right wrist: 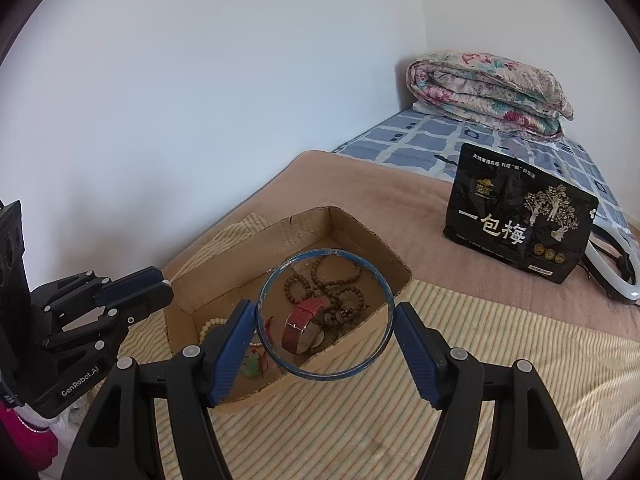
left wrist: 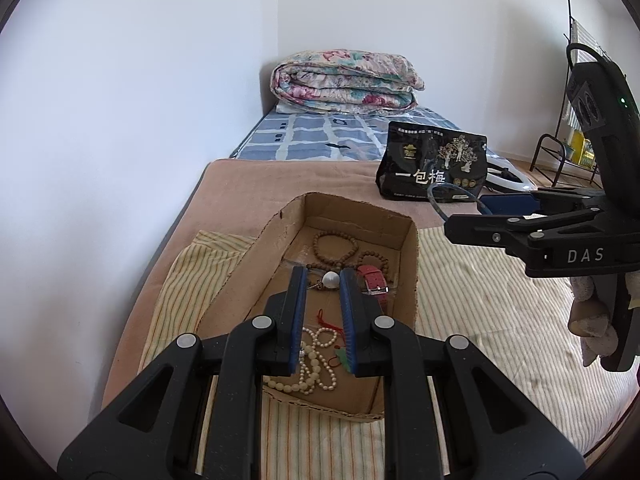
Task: Organize jewelry
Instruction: 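Carry the pearl earring and black bangle with both tools over the box, then open the left tool to drop the earring while the right tool releases the bangle into the box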
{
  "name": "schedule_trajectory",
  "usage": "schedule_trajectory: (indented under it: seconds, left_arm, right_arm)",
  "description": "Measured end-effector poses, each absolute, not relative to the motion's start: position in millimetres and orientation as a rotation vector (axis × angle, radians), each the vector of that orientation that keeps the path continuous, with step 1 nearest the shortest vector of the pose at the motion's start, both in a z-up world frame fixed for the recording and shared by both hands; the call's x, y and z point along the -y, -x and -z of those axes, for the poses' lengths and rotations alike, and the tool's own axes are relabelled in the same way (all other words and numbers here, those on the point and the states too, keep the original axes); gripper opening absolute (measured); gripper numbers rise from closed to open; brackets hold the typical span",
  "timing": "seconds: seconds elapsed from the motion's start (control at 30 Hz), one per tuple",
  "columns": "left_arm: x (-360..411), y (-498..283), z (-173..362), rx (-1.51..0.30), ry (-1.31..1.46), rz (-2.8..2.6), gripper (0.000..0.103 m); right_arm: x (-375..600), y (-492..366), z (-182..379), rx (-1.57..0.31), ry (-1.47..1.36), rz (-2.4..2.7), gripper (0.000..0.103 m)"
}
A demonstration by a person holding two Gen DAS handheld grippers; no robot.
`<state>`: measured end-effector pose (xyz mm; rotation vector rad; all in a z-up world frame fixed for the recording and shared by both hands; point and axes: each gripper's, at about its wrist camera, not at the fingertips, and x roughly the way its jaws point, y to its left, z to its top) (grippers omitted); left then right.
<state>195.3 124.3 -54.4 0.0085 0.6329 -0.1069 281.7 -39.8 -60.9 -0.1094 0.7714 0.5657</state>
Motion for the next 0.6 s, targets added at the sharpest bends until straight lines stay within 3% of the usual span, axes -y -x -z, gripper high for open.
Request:
schedule_trajectory:
  seconds: [0.6]
  left_arm:
    - [-151.4, -206.1, 75.9, -0.669, 0.033, 0.084, 0.016]
  right_arm:
    - [-10.2, -319.5, 83.8, -0.815, 0.113, -0.588, 0.073]
